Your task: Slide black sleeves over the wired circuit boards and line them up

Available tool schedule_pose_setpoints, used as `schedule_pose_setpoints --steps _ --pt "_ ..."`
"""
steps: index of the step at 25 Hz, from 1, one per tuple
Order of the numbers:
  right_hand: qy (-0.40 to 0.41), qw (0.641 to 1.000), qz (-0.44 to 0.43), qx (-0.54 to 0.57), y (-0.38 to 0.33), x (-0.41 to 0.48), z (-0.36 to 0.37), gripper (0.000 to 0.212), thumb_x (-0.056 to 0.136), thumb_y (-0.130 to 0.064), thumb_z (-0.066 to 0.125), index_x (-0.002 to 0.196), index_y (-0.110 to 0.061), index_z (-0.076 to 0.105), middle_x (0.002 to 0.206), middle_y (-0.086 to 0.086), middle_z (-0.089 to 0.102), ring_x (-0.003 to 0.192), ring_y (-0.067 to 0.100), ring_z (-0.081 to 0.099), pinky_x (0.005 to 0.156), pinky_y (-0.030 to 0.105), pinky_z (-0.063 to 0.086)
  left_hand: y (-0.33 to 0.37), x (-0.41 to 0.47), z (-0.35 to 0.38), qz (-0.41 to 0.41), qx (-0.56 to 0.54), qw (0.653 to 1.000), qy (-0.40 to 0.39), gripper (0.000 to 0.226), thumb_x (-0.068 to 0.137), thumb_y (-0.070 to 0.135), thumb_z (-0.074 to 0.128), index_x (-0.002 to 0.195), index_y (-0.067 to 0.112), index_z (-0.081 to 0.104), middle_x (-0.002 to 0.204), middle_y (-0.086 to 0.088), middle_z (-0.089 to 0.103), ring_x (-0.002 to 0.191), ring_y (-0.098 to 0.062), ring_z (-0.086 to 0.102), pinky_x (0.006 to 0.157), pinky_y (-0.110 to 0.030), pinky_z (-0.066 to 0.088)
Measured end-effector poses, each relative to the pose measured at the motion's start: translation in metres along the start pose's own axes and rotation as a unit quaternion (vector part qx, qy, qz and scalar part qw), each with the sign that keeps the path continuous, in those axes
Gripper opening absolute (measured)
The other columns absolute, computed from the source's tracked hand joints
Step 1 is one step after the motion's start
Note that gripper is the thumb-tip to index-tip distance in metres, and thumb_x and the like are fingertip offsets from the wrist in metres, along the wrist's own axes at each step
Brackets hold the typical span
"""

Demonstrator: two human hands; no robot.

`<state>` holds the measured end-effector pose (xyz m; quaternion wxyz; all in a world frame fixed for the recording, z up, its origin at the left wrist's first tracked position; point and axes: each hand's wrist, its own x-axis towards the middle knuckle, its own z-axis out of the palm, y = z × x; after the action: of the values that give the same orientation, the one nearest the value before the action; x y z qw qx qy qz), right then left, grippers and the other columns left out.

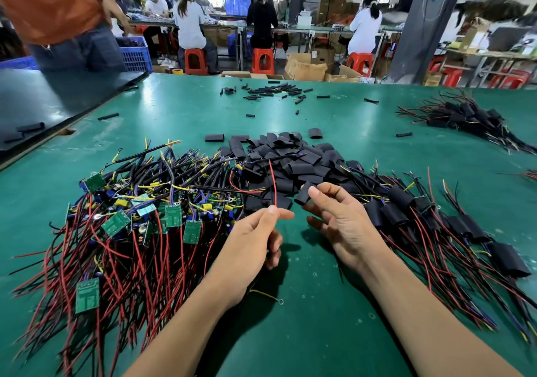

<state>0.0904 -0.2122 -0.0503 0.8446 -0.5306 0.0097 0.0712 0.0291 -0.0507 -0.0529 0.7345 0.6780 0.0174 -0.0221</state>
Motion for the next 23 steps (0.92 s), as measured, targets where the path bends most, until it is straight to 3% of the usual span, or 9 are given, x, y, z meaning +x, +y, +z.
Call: schedule_pose_setpoints --steps 5,9,18,23 --pt "0.011 0.999 -0.006 0.047 -0.003 0.001 0.002 0.028 0.065 -0.021 0.080 0.085 -0.025 0.062 0.082 -0.006 0.073 0.071 0.011 0.070 0.058 0.021 0.054 0.001 0.000 -0.002 0.044 0.038 0.998 0.009 0.023 0.104 0.021 0.048 0.117 0.036 0.060 0.055 -0.001 0.057 0.037 -0.015 0.038 0.038 -0.020 0.031" --pt "0.027 0.998 -0.014 0.063 -0.005 0.002 0.001 0.025 0.068 -0.023 0.076 0.085 -0.025 0.059 0.074 -0.011 0.071 0.067 0.006 0.070 0.057 0.019 0.054 -0.002 0.001 0.000 0.043 0.036 0.998 0.004 0.024 0.104 0.016 0.047 0.112 0.029 0.065 0.056 0.001 0.057 0.035 -0.014 0.037 0.037 -0.018 0.031" --pt "0.008 0.994 -0.039 0.100 -0.009 0.003 -0.001 0.027 0.068 -0.023 0.076 0.089 -0.026 0.060 0.082 -0.006 0.075 0.071 0.008 0.071 0.061 0.021 0.055 -0.008 0.004 -0.001 0.101 0.148 0.976 0.125 0.030 0.099 0.013 0.053 0.095 0.035 0.073 0.051 0.008 0.053 0.043 -0.013 0.039 0.048 -0.026 0.035" --pt "0.033 0.994 -0.078 0.070 -0.010 0.004 -0.002 0.029 0.068 -0.024 0.078 0.090 -0.027 0.060 0.084 -0.007 0.071 0.073 0.008 0.070 0.061 0.021 0.054 -0.007 0.003 0.000 0.101 0.162 0.973 0.132 0.030 0.097 0.009 0.053 0.098 0.031 0.074 0.049 0.014 0.054 0.041 -0.008 0.039 0.048 -0.023 0.035"
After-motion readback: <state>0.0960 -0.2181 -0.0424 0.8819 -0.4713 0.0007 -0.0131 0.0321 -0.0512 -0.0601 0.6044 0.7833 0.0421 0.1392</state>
